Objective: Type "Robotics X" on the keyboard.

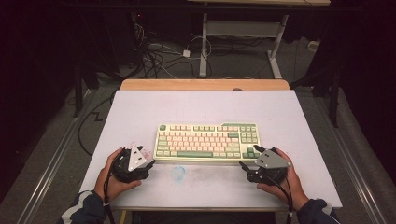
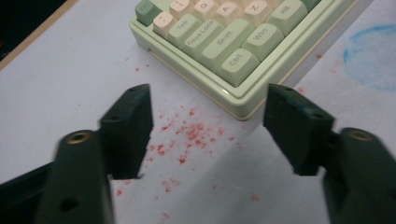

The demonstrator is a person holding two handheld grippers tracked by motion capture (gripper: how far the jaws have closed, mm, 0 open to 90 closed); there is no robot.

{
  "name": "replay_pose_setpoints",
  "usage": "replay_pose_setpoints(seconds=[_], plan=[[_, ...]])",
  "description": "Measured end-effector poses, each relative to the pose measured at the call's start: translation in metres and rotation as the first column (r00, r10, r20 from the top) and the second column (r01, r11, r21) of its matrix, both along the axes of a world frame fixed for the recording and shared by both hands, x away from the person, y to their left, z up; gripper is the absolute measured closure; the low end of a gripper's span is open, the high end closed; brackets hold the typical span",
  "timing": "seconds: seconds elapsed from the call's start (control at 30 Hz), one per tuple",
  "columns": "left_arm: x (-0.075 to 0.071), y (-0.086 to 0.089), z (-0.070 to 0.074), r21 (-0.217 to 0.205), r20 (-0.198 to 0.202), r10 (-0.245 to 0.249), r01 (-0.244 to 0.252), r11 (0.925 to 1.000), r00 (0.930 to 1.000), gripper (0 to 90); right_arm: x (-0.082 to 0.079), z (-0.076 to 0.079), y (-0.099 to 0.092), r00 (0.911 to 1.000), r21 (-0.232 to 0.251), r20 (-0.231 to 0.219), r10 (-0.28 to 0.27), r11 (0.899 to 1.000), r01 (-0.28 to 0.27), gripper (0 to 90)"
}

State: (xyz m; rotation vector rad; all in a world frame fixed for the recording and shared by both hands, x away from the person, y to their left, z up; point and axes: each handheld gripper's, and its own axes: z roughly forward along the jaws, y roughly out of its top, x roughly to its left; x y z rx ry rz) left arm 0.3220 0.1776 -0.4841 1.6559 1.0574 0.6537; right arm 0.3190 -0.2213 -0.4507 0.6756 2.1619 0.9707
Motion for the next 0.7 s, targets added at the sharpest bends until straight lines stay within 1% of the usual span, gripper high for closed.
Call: replay_pose_setpoints(seconds=[0.03, 0.1, 0.17, 0.23, 0.3, 0.37, 0.4, 0.47, 0.5, 0.57, 0.7], plan=[[0.001, 0.001, 0.000, -0.015, -0.011, 0.002, -0.002, 0.9999, 0.9999, 43.7, -0.001, 0.000, 0.001, 1.0000, -0.001, -0.001, 0.000, 1.000, 0.000, 27.1], [0.003, 0.003, 0.002, -0.026, -0.031, 0.012, -0.013, 0.9996, 0.9995, 53.7, -0.001, -0.001, 0.002, 1.0000, -0.004, 0.000, 0.004, 1.000, -0.004, 27.1], [0.004, 0.004, 0.005, -0.044, -0.050, 0.004, -0.006, 0.9990, 0.9987, 64.2, -0.002, -0.001, 0.001, 1.0000, -0.006, 0.001, 0.006, 1.000, -0.006, 27.1], [0.005, 0.004, 0.007, -0.057, -0.061, -0.011, 0.008, 0.9984, 0.9981, 74.7, -0.002, -0.001, 0.000, 1.0000, -0.010, 0.002, 0.005, 1.000, -0.005, 27.1], [0.006, 0.003, 0.009, -0.062, -0.069, -0.021, 0.017, 0.9979, 0.9974, 82.1, -0.003, -0.002, 0.000, 1.0000, -0.015, 0.003, 0.003, 1.000, -0.003, 27.1], [0.007, 0.001, 0.010, -0.061, -0.074, -0.032, 0.027, 0.9977, 0.9967, 87.3, -0.004, -0.002, -0.001, 1.0000, -0.015, 0.003, 0.003, 1.000, -0.003, 27.1], [0.008, 0.000, 0.011, -0.063, -0.078, -0.037, 0.032, 0.9975, 0.9963, 87.5, -0.004, -0.003, -0.001, 1.0000, -0.017, 0.005, 0.005, 1.000, -0.005, 27.1], [0.010, -0.002, 0.014, -0.080, -0.087, -0.053, 0.046, 0.9957, 0.9948, 87.6, -0.005, -0.003, -0.001, 1.0000, -0.020, 0.002, 0.005, 1.000, -0.005, 27.1], [0.011, -0.003, 0.015, -0.080, -0.086, -0.056, 0.049, 0.9956, 0.9947, 87.6, -0.005, -0.003, -0.001, 1.0000, -0.021, 0.003, 0.006, 1.000, -0.006, 27.1], [0.015, -0.007, 0.019, -0.098, -0.090, -0.069, 0.060, 0.9934, 0.9936, 87.6, -0.006, -0.004, -0.001, 1.0000, -0.028, 0.006, 0.008, 1.000, -0.008, 27.0], [0.022, -0.017, 0.025, -0.116, -0.096, -0.091, 0.080, 0.9900, 0.9912, 87.6, -0.006, -0.006, -0.001, 1.0000, -0.033, -0.002, 0.008, 0.999, -0.008, 27.0]])
